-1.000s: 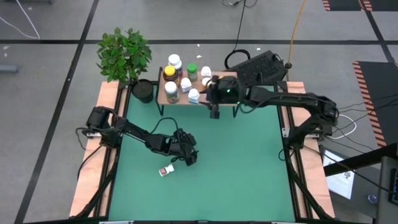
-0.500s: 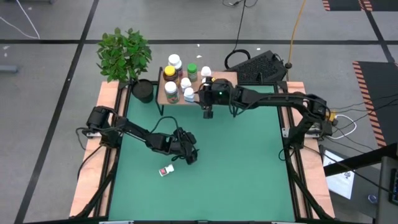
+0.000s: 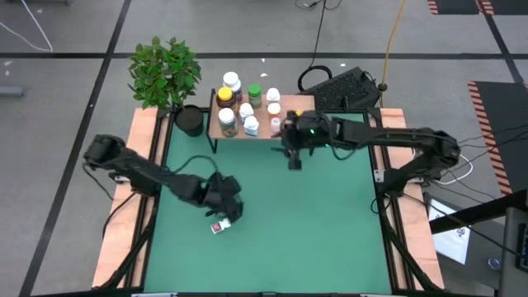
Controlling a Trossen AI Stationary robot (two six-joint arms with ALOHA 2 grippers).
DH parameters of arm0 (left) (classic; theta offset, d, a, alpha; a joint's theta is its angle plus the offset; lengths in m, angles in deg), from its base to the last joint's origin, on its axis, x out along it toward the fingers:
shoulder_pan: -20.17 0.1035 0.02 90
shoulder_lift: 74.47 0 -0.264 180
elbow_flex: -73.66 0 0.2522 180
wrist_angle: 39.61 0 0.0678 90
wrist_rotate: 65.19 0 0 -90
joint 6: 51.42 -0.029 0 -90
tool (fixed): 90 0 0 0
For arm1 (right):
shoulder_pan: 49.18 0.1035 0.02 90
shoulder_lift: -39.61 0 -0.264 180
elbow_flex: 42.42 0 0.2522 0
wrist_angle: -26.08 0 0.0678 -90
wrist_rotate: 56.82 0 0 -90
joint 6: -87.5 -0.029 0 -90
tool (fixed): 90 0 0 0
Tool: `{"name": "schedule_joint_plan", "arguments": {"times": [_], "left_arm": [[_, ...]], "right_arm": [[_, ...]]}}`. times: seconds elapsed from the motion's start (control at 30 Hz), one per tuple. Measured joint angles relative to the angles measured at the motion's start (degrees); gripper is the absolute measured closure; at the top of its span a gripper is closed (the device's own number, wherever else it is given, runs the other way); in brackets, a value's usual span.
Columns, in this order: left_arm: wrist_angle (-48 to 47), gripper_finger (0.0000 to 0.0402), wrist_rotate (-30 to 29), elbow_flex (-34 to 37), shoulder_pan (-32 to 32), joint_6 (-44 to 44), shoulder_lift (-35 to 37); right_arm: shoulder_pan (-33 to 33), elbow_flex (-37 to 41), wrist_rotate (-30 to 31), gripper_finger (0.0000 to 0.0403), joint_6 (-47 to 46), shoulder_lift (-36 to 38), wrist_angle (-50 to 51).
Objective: Pick and place medicine bottles onto shelf by color
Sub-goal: Put the black pill bottle on the shelf
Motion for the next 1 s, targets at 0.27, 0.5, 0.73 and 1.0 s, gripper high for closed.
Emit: {"name": "schedule_joint_plan", "arguments": {"times": [0.27, 0.5, 0.73, 1.0], "left_arm": [[-6.9, 0.0133, 7.5, 0.0, -13.4, 18.4, 3.1], [-7.8, 0.0198, 7.7, 0.0, -17.9, 19.4, 2.9], [-7.7, 0.0191, 7.7, 0.0, -18.7, 14.8, -0.7], [-7.6, 0.019, 7.8, 0.0, -16.7, 13.6, -3.6]], "right_arm": [[10.6, 20.2, -1.7, 0.0234, -9.6, 8.6, -14.3], [17.8, 37.1, -1.4, 0.0234, -17.7, 10.4, -42.8], [22.1, 43.1, 7.7, 0.0234, -18.7, 10.2, -47.7], [22.7, 44.1, 9.0, 0.0234, -19.8, 10.2, -47.7]]}}
